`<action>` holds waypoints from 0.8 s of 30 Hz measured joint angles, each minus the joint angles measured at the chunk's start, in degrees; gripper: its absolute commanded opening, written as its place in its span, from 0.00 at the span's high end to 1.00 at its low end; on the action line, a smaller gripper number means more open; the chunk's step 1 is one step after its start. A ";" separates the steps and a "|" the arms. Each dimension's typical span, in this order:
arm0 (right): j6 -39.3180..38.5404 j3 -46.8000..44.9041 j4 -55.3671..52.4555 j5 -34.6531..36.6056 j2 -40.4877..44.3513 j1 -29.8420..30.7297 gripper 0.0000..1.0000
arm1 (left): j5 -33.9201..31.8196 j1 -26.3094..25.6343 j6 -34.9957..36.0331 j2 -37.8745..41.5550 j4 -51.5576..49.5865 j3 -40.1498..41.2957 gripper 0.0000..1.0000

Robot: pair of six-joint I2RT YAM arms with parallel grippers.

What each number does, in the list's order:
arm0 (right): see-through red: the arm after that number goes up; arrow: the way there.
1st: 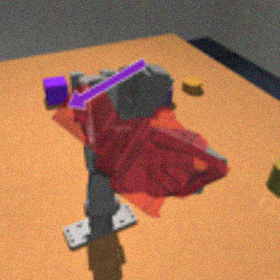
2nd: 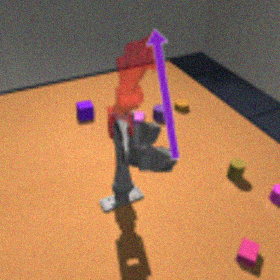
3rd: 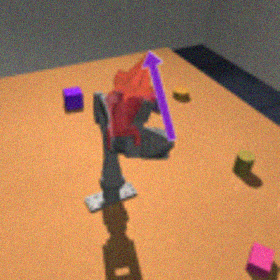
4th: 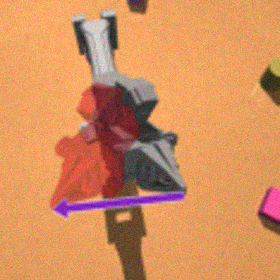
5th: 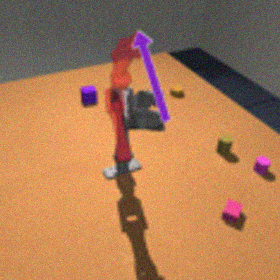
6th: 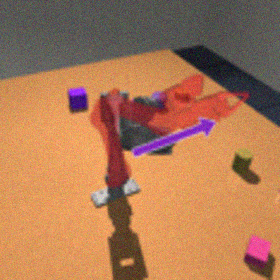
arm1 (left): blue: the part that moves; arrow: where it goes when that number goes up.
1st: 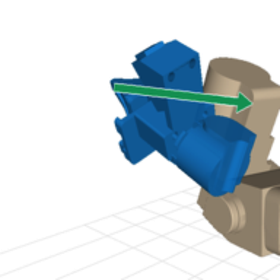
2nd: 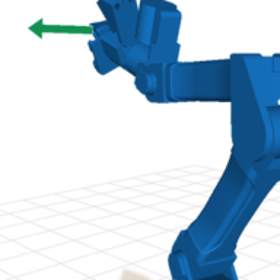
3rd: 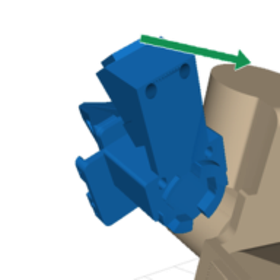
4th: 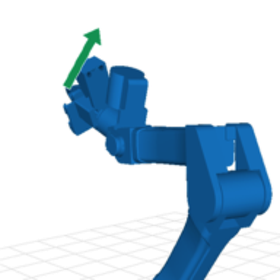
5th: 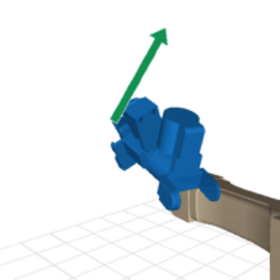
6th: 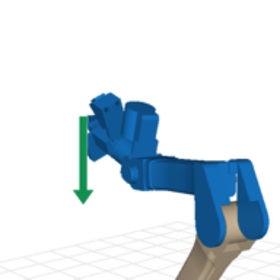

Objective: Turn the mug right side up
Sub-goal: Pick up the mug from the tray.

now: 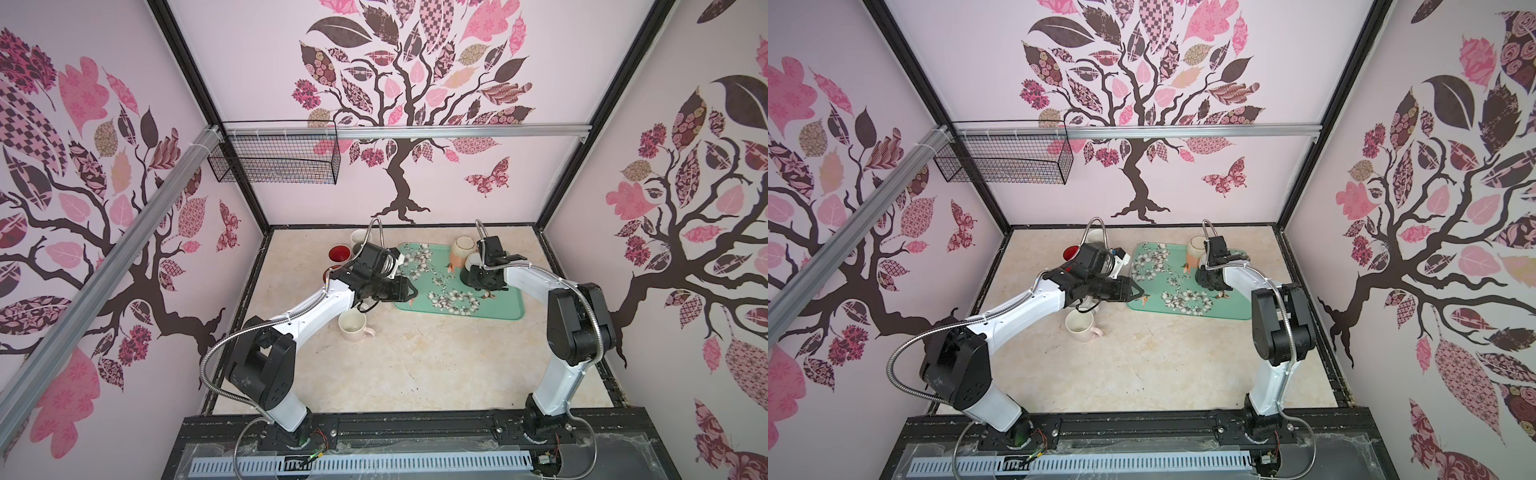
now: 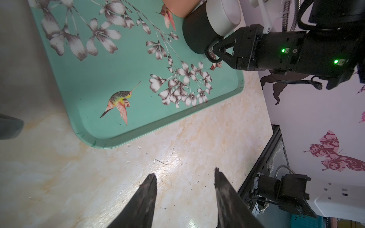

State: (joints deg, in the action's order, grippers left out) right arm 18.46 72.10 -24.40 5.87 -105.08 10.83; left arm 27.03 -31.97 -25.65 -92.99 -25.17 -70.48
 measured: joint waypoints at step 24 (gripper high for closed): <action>1.29 -16.61 11.98 -13.05 16.59 0.63 1.00 | -2.36 5.79 -4.22 8.22 9.42 9.62 0.37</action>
State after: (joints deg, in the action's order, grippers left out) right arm 19.75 55.48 -12.43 -7.18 -88.49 11.46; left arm 24.67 -26.17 -29.87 -84.77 -15.75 -60.86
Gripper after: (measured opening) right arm 0.188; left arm 0.630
